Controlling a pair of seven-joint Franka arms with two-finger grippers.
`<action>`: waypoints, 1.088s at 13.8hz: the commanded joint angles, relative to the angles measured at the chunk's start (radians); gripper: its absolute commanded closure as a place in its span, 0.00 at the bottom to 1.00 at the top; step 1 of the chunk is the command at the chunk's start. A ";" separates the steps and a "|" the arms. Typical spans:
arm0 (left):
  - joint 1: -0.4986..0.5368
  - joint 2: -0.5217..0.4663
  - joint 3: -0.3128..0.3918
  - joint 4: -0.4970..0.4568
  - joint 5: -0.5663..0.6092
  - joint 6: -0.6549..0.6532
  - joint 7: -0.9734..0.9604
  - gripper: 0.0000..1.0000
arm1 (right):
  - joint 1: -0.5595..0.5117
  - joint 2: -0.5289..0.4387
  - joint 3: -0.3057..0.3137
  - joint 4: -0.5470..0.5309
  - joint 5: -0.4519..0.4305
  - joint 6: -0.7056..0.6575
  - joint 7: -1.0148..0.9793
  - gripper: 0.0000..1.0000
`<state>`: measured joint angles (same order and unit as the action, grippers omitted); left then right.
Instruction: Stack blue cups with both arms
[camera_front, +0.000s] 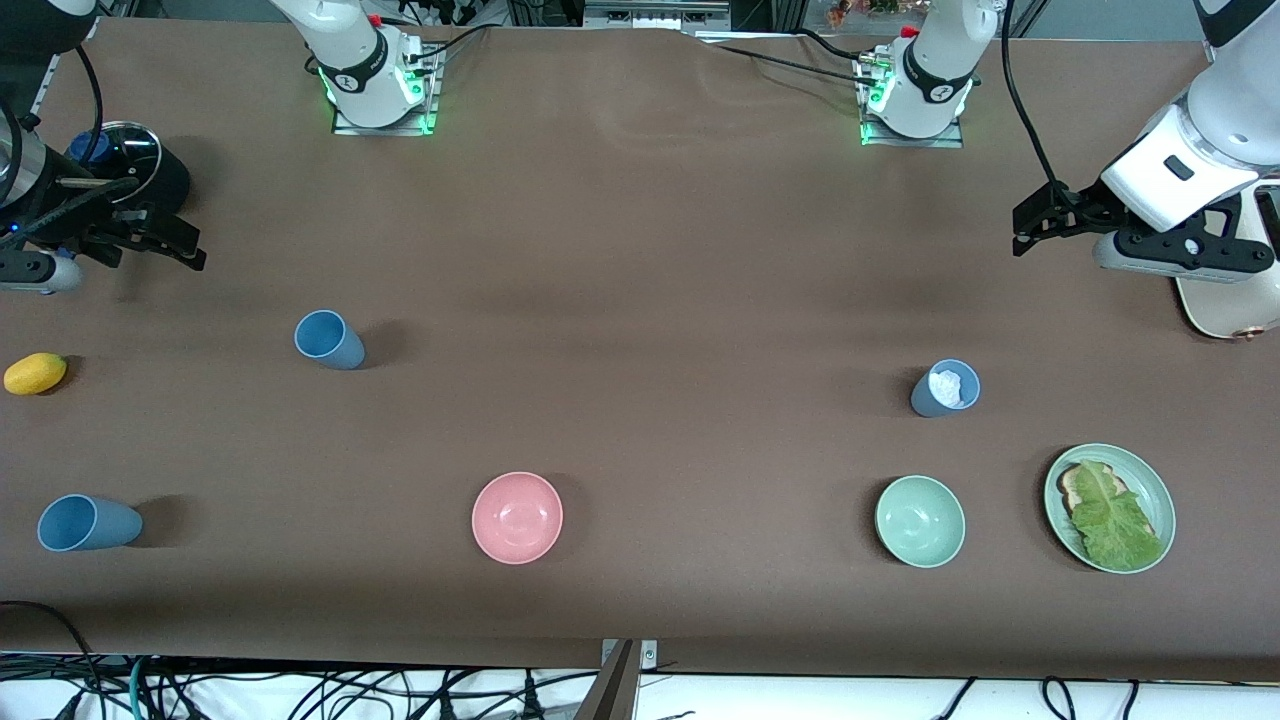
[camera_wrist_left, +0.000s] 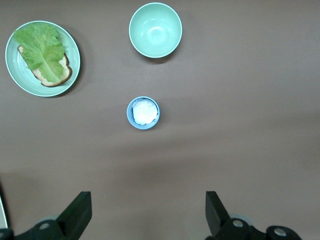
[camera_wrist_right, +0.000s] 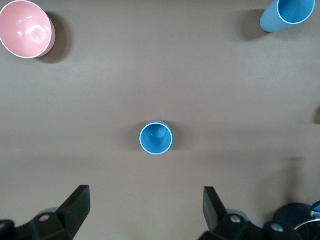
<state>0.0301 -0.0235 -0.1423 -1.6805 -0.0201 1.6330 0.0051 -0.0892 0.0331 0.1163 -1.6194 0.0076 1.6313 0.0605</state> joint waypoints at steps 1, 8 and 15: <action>0.016 0.022 0.000 0.024 -0.009 -0.010 0.009 0.00 | -0.007 0.007 0.006 0.018 -0.011 -0.016 0.002 0.00; 0.024 0.031 0.000 0.025 -0.009 -0.010 0.006 0.00 | -0.007 0.007 0.006 0.018 -0.011 -0.016 0.001 0.00; 0.042 0.042 0.001 0.031 -0.011 -0.009 0.001 0.00 | -0.007 0.007 0.006 0.018 -0.011 -0.016 0.002 0.00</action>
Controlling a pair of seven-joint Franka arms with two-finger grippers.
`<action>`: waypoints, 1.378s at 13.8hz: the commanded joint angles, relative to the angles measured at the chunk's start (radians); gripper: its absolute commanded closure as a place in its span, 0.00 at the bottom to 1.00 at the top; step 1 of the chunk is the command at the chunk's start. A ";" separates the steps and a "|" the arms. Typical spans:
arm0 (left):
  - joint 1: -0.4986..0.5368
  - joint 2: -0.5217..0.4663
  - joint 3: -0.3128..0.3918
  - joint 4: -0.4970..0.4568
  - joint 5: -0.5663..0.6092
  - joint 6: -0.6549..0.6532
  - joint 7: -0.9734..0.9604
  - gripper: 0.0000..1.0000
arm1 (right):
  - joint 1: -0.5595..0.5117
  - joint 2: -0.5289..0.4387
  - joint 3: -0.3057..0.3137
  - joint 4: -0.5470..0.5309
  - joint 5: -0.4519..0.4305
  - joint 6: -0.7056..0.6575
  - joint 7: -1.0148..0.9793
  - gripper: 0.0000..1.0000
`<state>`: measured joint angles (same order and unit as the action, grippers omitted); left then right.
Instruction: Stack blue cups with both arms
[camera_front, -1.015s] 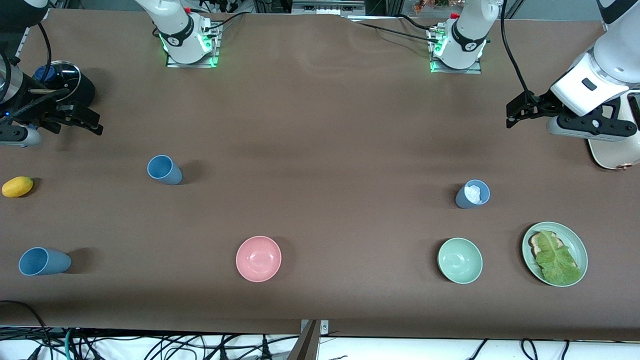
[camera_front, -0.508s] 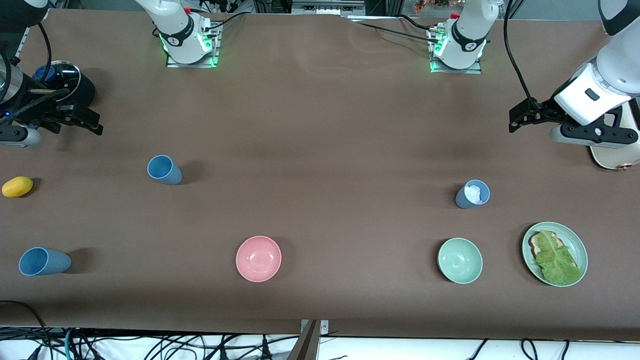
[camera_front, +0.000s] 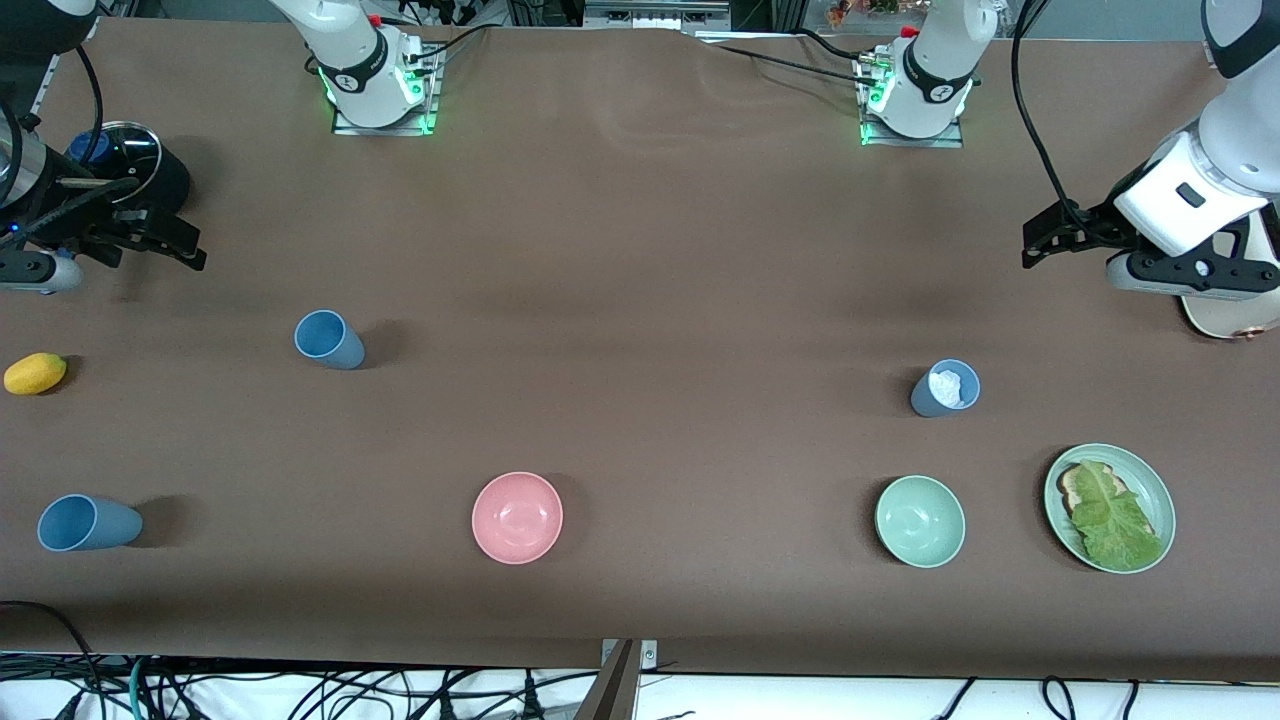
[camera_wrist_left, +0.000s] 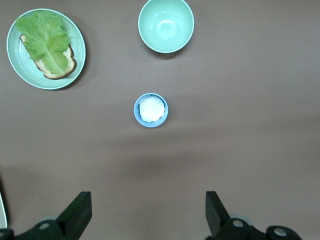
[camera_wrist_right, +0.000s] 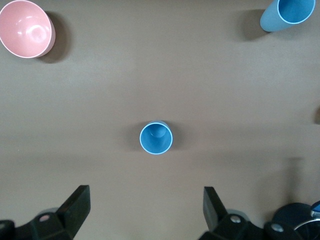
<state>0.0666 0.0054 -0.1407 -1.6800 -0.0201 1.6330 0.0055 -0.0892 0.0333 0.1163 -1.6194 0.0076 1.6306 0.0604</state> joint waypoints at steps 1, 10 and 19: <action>0.004 0.015 -0.002 0.032 -0.011 -0.009 -0.001 0.00 | -0.007 0.007 0.006 0.018 -0.011 -0.015 0.002 0.00; 0.045 0.071 0.000 0.031 -0.018 -0.009 0.011 0.00 | -0.007 0.007 0.006 0.018 -0.011 -0.017 0.002 0.00; 0.065 0.343 -0.002 -0.053 0.031 0.319 0.033 0.00 | -0.009 0.031 0.005 0.012 -0.014 -0.017 0.002 0.00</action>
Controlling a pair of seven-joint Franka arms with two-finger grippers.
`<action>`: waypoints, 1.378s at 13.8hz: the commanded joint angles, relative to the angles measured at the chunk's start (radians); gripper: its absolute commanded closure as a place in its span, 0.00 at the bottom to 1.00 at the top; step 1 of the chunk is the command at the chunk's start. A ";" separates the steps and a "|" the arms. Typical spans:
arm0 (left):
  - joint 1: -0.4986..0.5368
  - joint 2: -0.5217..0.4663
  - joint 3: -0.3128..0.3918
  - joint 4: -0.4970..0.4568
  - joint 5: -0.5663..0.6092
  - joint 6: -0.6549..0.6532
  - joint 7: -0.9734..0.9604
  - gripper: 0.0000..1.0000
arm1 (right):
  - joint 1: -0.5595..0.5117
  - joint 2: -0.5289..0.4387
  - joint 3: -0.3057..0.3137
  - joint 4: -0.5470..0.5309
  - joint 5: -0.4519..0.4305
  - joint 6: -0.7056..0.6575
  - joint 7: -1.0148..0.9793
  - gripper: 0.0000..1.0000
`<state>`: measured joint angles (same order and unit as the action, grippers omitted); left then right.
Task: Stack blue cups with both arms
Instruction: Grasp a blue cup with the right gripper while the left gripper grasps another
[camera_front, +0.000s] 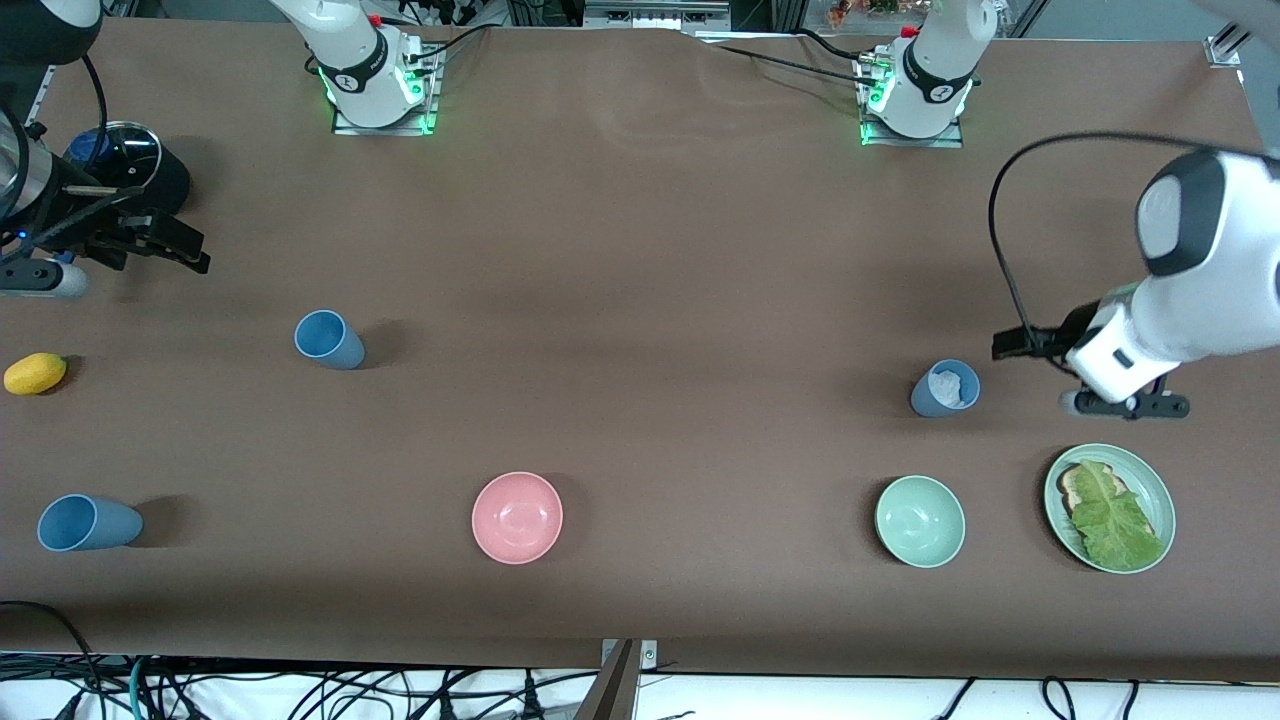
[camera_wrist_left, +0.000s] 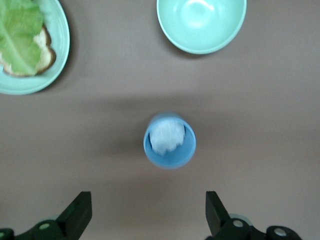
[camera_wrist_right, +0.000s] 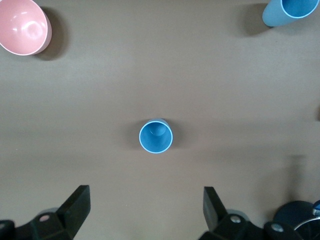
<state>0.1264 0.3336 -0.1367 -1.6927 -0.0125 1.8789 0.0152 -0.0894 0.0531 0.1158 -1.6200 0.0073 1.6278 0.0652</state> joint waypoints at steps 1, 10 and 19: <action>0.004 0.027 -0.007 -0.060 0.023 0.107 0.025 0.00 | -0.009 0.034 0.005 0.012 -0.016 -0.016 -0.010 0.00; 0.001 0.191 -0.011 -0.130 0.032 0.263 0.044 0.01 | -0.029 0.197 0.004 -0.085 -0.099 0.088 -0.022 0.00; 0.001 0.190 -0.012 -0.113 0.037 0.250 0.163 1.00 | -0.030 0.162 -0.002 -0.466 -0.099 0.544 -0.021 0.00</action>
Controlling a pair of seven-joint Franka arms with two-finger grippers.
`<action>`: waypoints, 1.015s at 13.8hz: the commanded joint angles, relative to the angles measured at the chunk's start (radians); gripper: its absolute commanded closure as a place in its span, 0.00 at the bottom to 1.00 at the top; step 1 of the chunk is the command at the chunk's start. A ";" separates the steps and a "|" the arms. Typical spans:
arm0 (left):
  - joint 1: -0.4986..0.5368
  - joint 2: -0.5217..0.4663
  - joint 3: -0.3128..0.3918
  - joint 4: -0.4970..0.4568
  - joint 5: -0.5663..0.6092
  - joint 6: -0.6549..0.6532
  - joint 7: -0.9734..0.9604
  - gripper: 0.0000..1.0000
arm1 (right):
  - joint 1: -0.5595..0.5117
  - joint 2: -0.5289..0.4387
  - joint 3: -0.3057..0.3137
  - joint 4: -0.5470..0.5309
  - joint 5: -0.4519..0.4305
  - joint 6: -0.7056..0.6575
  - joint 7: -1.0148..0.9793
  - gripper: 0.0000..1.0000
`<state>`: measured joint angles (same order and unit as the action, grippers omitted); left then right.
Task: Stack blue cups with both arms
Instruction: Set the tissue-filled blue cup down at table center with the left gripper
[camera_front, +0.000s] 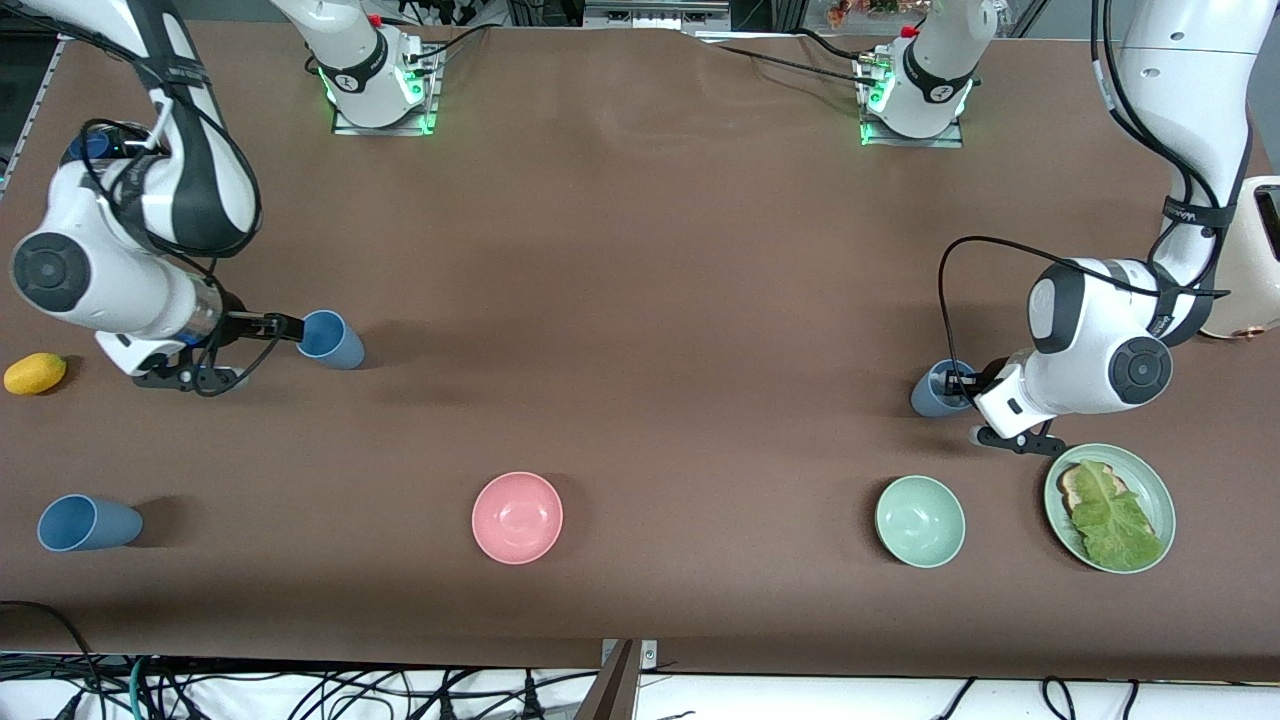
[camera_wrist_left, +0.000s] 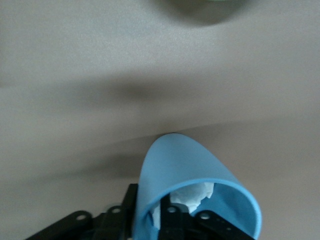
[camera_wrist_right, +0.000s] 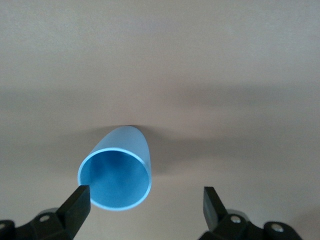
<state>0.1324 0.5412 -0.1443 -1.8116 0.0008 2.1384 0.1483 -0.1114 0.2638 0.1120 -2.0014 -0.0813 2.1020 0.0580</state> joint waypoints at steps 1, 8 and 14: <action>-0.008 -0.023 -0.006 0.017 0.022 -0.009 0.031 1.00 | -0.008 -0.043 0.000 -0.099 -0.011 0.091 -0.013 0.00; -0.066 -0.024 -0.127 0.135 -0.017 -0.049 -0.122 1.00 | -0.008 -0.009 -0.014 -0.126 -0.012 0.124 -0.017 0.00; -0.313 0.048 -0.127 0.210 -0.071 -0.031 -0.545 1.00 | -0.010 0.032 -0.021 -0.123 -0.011 0.156 -0.015 0.00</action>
<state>-0.1085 0.5310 -0.2832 -1.6419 -0.0424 2.1144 -0.2888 -0.1130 0.2896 0.0934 -2.1140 -0.0823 2.2358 0.0575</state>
